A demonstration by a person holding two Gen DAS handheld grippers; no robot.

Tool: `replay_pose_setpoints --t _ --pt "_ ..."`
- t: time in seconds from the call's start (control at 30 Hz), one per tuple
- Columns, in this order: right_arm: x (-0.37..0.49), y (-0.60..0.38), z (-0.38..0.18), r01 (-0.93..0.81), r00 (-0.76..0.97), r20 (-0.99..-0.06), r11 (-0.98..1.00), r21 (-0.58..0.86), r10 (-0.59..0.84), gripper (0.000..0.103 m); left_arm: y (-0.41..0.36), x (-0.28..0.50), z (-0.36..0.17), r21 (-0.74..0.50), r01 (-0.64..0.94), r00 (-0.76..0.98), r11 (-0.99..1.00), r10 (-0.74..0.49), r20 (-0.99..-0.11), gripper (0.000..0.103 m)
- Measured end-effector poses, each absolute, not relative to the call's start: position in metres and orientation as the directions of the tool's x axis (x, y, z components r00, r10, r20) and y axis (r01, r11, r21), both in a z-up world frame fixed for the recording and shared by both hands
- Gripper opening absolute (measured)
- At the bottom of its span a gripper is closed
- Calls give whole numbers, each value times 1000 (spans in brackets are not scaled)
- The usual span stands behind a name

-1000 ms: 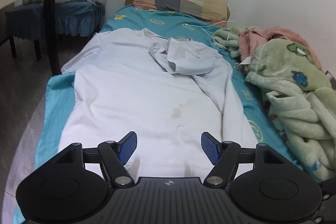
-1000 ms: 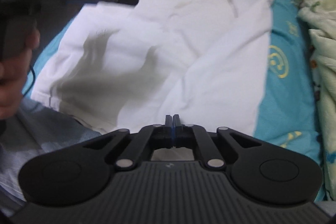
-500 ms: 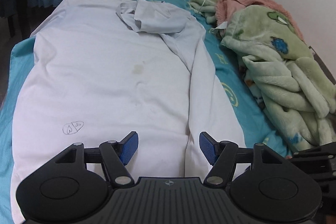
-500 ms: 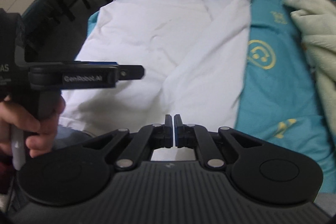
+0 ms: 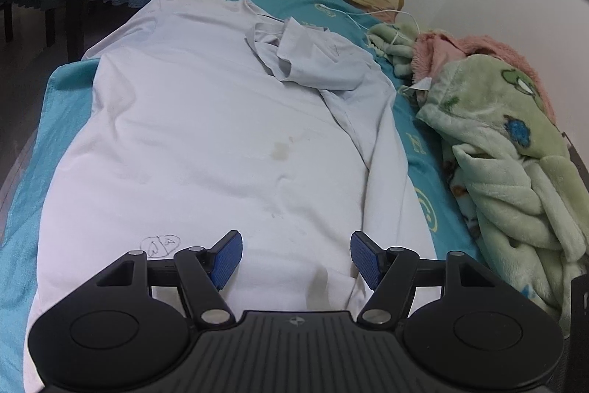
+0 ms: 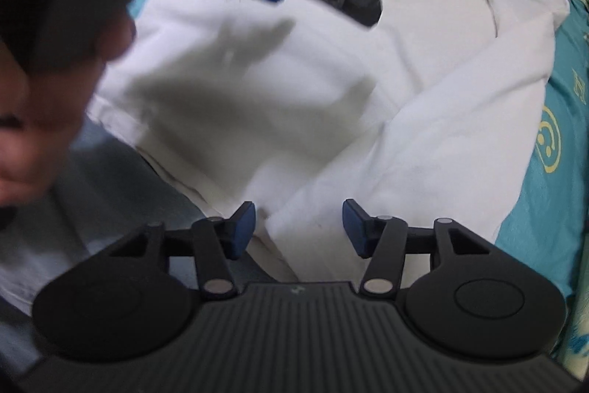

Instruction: Fold clothes

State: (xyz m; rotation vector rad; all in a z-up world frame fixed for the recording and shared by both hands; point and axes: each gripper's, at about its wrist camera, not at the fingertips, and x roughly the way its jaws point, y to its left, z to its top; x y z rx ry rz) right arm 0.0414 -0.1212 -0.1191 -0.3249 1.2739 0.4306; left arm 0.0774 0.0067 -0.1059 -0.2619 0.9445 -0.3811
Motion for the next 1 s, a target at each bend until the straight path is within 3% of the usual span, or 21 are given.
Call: replay_pose_setpoints --t 0.03,0.07,0.3,0.57,0.83,1.0 --pt "41 -123 -117 -477 235 -965 879 -8 119 14 9 78 -107 -382 199 526 902 -427 -735 67" --pt "40 -125 -115 -471 239 -965 882 -18 108 7 12 79 -108 -385 197 524 902 -428 -736 67" --pt "30 -177 -65 -313 351 -930 950 -2 114 5 17 80 -106 -493 198 500 847 -520 -692 68" --pt "0 -257 -42 -25 473 -861 980 199 187 5 -13 65 -127 -664 195 335 722 -685 -647 66" --pt "-27 -310 -34 113 596 -767 921 373 237 5 -63 47 -166 -847 71 172 527 -843 -510 66" --pt "-29 -319 -40 119 616 -736 891 438 280 5 -89 49 -191 -912 -40 178 409 -895 -409 66"
